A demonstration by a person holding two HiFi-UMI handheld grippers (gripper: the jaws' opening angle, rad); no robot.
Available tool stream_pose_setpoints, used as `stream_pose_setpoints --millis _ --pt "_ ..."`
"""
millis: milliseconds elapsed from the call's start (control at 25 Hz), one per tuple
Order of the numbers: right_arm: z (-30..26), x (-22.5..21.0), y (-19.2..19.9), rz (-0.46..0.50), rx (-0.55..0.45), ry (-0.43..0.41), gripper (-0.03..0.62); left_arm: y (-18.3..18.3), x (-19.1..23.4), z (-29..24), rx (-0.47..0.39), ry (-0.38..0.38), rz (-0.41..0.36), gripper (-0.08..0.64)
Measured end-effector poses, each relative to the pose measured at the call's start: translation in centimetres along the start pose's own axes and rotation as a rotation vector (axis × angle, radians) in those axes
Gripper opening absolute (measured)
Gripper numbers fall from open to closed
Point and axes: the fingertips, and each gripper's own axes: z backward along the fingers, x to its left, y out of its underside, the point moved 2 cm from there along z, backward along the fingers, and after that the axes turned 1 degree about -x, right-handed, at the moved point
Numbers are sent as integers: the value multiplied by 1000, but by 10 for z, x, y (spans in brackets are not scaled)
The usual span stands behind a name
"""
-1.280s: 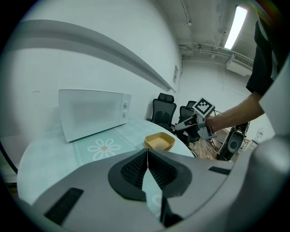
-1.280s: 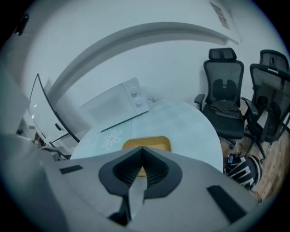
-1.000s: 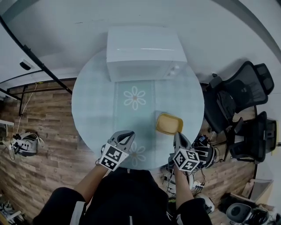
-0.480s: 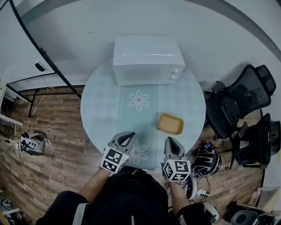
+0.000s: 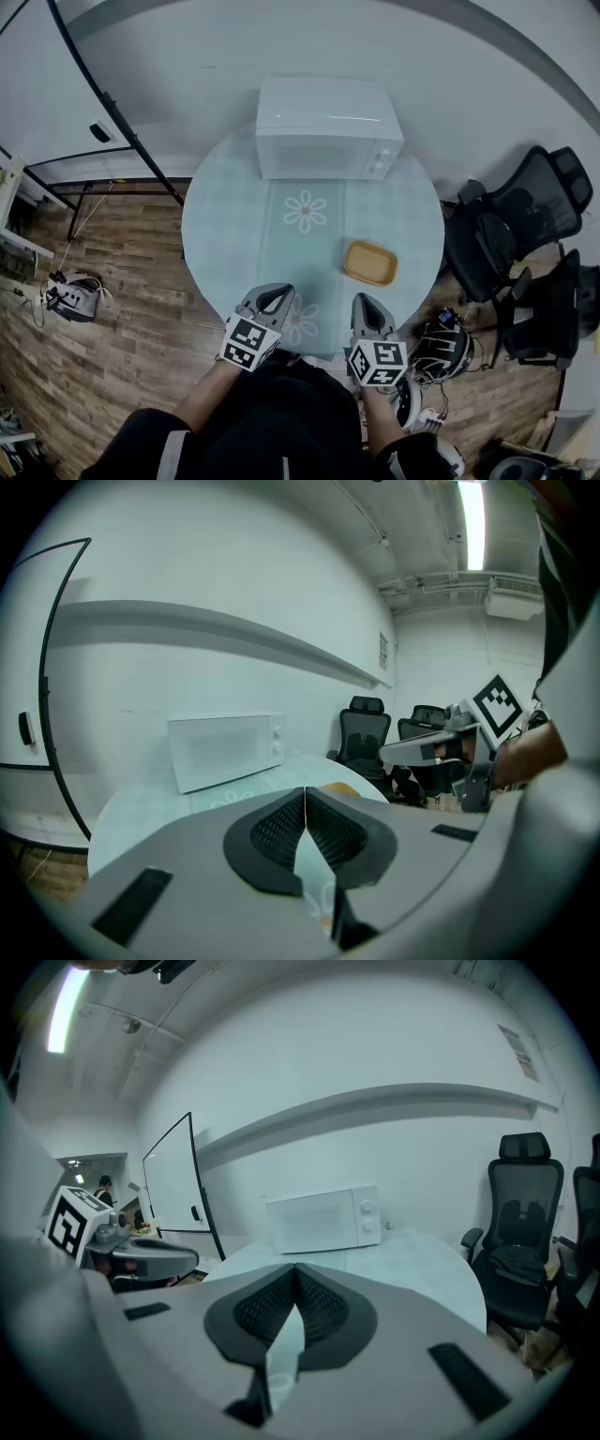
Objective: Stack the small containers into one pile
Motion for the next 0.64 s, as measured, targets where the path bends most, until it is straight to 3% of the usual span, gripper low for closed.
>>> stream_pose_setpoints --millis 640 --pt "-18 18 -5 9 16 -26 23 -1 19 0 -17 -11 19 14"
